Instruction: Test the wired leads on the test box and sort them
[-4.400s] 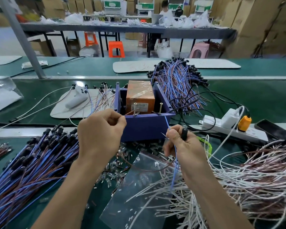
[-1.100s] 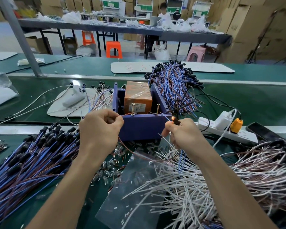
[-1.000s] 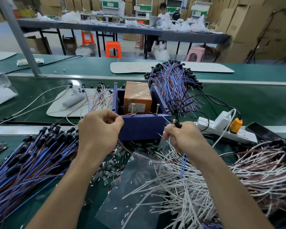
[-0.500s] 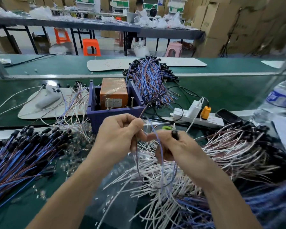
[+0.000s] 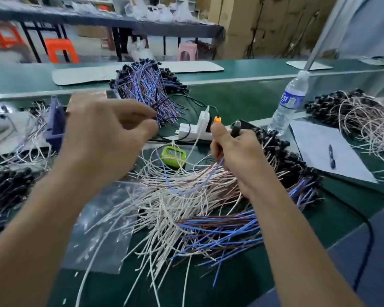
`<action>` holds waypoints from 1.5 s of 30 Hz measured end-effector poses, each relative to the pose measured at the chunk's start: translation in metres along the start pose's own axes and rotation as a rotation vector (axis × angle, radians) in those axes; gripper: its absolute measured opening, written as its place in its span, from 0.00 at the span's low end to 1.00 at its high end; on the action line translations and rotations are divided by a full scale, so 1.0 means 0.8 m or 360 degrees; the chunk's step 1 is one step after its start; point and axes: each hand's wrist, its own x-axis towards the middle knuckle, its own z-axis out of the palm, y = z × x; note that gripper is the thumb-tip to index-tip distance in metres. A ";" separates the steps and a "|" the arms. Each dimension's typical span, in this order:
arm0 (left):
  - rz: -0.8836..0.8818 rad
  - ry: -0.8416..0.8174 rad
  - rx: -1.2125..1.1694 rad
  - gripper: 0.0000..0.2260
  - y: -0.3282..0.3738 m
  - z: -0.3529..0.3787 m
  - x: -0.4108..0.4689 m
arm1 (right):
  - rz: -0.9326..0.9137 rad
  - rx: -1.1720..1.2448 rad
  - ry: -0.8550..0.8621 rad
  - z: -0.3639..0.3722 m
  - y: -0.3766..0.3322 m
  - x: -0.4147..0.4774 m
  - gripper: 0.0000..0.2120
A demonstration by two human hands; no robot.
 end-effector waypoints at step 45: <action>-0.0236 -0.0306 0.0258 0.17 -0.008 0.136 -0.047 | -0.0036 -0.0375 -0.0127 0.020 0.073 -0.042 0.05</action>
